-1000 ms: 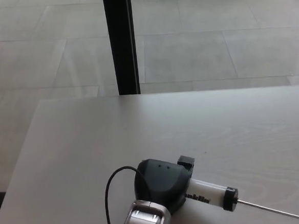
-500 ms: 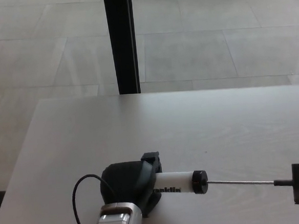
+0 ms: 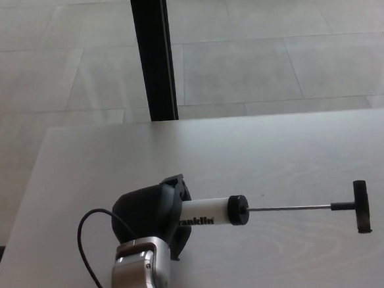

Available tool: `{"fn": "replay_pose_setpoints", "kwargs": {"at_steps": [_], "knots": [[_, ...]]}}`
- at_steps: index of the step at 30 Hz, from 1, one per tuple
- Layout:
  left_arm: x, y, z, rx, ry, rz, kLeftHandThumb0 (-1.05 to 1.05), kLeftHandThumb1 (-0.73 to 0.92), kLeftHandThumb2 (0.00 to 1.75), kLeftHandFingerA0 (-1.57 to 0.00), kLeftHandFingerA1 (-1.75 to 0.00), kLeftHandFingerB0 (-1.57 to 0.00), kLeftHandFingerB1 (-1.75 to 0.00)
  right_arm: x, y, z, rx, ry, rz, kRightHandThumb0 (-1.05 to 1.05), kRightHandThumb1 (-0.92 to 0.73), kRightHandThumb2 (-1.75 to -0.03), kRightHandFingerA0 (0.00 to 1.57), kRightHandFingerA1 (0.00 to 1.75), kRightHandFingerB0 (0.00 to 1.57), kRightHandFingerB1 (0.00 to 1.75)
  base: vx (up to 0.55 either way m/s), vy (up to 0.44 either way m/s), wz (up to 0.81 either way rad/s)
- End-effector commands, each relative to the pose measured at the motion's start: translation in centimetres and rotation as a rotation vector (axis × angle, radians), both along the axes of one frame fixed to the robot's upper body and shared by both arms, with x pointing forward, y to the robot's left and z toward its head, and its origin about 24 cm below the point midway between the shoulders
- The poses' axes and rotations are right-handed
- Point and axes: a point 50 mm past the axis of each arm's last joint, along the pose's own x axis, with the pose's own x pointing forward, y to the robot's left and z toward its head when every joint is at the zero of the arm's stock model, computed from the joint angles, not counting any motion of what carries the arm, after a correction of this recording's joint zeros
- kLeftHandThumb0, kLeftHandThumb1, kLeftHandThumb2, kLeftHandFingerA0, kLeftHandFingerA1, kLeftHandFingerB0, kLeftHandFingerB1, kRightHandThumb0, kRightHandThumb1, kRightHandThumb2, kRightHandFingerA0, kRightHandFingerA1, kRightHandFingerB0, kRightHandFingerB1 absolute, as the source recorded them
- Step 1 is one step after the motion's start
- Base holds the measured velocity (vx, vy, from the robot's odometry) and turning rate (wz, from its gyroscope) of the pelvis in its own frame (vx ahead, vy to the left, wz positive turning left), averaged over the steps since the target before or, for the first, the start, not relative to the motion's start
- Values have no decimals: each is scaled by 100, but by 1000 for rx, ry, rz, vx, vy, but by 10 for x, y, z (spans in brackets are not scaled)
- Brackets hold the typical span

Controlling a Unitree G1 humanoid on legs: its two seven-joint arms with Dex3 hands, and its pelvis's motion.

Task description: The robot uses its left hand to lift the air pump kept on the middle of the desk and use the right hand to compress the handle

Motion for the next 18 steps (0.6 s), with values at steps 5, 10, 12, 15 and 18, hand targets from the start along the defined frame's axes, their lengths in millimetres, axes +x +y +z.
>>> {"fn": "replay_pose_setpoints", "kwargs": {"at_steps": [5,10,12,15,18], "knots": [[2,12,6,-13,-28,61,-28,53,122,-101,-175,-75,-170,47,41,5,-68,146,14,-80,-92,-78,0,31,16,33,0,0,0],[3,13,7,-7,-39,54,-28,52,124,-102,-175,-82,-151,59,52,2,16,169,19,-80,-80,-117,0,31,12,39,0,0,0],[2,11,6,-44,-37,56,-28,51,124,-100,-175,-77,-157,61,53,-1,-11,203,-11,-78,-81,-119,0,30,12,38,0,0,0],[2,10,7,-31,-17,63,-29,49,127,-100,-175,-76,-164,63,56,-3,21,193,-4,-75,-80,-116,2,33,12,40,0,0,0],[3,11,8,-26,1,68,-29,52,123,-100,-175,-75,-160,63,54,-6,54,169,-27,-75,-80,-112,3,42,11,46,0,0,0]]}}
